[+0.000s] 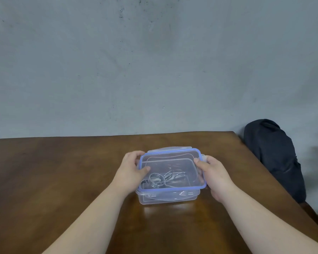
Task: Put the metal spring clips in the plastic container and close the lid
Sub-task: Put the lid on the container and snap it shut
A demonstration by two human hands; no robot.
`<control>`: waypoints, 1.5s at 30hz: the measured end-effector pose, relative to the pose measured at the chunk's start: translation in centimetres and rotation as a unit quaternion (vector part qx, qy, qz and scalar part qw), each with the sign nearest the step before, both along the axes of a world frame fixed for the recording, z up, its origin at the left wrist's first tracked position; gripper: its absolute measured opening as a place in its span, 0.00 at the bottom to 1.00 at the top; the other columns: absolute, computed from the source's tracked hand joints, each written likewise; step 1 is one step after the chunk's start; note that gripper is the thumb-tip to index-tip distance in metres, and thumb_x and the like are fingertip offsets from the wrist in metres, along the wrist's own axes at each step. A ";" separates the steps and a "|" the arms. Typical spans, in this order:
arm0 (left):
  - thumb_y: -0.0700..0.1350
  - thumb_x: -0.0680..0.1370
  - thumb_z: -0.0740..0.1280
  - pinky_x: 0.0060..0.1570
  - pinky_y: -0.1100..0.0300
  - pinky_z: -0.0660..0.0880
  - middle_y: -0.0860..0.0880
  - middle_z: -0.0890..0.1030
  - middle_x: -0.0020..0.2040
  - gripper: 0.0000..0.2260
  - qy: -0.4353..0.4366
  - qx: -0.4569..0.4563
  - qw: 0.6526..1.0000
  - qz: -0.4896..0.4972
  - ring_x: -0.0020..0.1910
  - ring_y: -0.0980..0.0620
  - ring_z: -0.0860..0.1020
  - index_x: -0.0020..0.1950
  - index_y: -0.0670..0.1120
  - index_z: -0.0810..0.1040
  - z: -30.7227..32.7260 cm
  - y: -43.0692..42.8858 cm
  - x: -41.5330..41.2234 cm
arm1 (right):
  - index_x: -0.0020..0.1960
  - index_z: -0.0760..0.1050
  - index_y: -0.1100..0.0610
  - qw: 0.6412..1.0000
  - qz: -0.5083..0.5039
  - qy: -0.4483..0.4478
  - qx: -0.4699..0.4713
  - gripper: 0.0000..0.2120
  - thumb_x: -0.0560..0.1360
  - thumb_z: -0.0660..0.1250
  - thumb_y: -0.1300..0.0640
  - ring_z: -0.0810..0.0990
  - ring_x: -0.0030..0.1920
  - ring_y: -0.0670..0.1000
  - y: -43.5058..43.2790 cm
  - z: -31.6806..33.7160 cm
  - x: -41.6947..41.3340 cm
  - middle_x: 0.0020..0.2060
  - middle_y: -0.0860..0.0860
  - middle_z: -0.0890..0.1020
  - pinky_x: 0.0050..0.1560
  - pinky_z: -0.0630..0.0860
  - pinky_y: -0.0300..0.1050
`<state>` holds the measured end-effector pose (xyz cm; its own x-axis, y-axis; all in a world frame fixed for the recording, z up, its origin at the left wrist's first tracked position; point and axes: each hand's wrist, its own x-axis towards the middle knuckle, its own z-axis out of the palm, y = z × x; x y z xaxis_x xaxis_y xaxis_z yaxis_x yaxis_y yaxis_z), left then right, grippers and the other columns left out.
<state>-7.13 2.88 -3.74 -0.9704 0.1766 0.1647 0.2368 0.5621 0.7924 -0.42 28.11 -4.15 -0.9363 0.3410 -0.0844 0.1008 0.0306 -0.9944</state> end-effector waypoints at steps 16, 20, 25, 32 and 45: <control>0.47 0.77 0.70 0.53 0.49 0.79 0.50 0.78 0.59 0.10 -0.064 0.008 0.996 0.069 0.51 0.50 0.80 0.55 0.58 0.76 -1.7 0.2 -0.7 | 0.57 0.74 0.57 0.902 -0.033 -0.210 0.375 0.28 0.77 0.56 0.33 0.81 0.46 0.56 -0.3 -1.4 -2.7 0.47 0.52 0.82 0.43 0.75 0.51; 0.48 0.81 0.65 0.60 0.51 0.75 0.49 0.80 0.64 0.14 -0.086 -0.018 0.994 0.068 0.58 0.48 0.79 0.67 0.55 0.75 -2.0 0.3 -0.4 | 0.65 0.71 0.52 0.904 0.013 -0.198 0.380 0.26 0.79 0.52 0.35 0.80 0.52 0.57 -0.4 -1.3 -3.1 0.55 0.53 0.81 0.48 0.75 0.52; 0.42 0.85 0.53 0.65 0.56 0.69 0.43 0.69 0.74 0.22 -0.090 -0.158 0.982 0.056 0.70 0.44 0.70 0.79 0.46 0.54 -2.1 1.6 -0.5 | 0.72 0.66 0.52 0.887 0.069 -0.181 0.420 0.24 0.83 0.48 0.41 0.79 0.59 0.59 -0.6 -1.0 -3.6 0.63 0.56 0.79 0.60 0.76 0.58; 0.59 0.82 0.53 0.56 0.46 0.73 0.43 0.79 0.59 0.18 -0.137 -0.150 0.977 0.061 0.53 0.42 0.78 0.64 0.48 0.67 -2.5 1.2 0.3 | 0.77 0.60 0.54 0.898 0.097 -0.187 0.387 0.30 0.81 0.54 0.38 0.79 0.61 0.58 -0.9 -1.1 -3.9 0.69 0.56 0.76 0.61 0.77 0.57; 0.42 0.84 0.51 0.58 0.51 0.73 0.39 0.50 0.80 0.20 -0.052 -0.373 0.926 -0.007 0.59 0.39 0.68 0.76 0.41 0.60 -1.5 1.1 -0.3 | 0.82 0.51 0.47 0.853 0.160 -0.161 0.471 0.28 0.84 0.51 0.43 0.73 0.70 0.58 -1.6 0.7 -4.8 0.80 0.55 0.61 0.65 0.73 0.51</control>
<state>-7.48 3.98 -5.20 -0.9709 0.2168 -0.1021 0.1930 0.9599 0.2036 -5.27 26.49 -3.49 -0.9741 0.1309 -0.1843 0.2005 0.8771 -0.4364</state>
